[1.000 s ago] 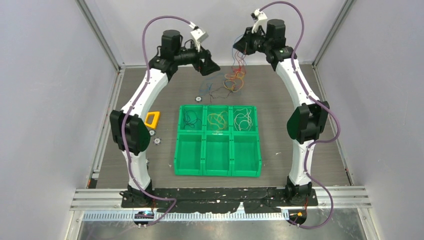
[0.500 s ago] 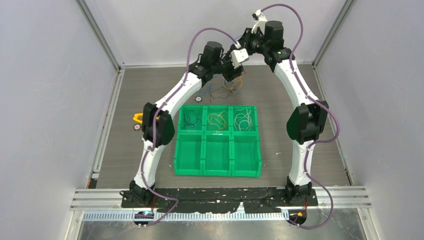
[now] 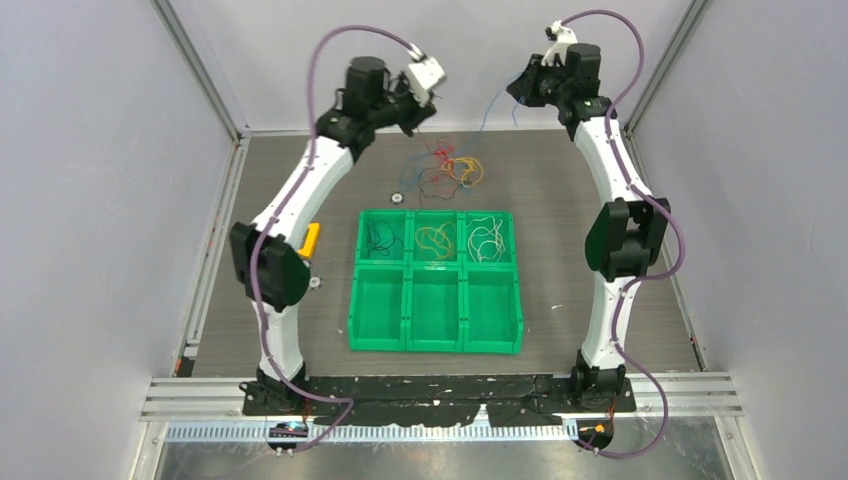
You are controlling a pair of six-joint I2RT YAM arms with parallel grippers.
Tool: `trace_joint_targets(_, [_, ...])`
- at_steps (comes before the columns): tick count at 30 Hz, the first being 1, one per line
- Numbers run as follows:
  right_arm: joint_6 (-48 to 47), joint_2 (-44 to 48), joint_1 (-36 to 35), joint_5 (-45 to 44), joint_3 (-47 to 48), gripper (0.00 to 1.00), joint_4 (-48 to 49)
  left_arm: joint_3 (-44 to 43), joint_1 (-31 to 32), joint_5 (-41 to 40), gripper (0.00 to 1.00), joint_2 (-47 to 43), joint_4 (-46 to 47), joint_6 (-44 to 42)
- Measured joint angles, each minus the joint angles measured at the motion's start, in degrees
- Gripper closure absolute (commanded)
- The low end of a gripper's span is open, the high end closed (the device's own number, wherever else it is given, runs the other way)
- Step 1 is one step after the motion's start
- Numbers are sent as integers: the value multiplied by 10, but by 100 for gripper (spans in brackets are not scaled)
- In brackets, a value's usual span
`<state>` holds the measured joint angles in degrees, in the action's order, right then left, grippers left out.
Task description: Untangle the cables
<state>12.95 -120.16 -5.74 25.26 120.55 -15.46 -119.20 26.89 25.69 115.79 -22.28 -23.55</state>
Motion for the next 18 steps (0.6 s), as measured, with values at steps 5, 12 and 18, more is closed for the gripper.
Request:
trace_joint_targets(5, [-57,-57,41,-45,14,89,-5,-35,-67,32,100,-50,6,87])
trace_joint_targets(12, [-191,-116,53,-61,10,37,-111,-145,-133,56,100,-25,37,266])
trace_joint_targets(18, [-329,-113,47,-19,-4,10,-242,-157,-127,65,100,-23,73,368])
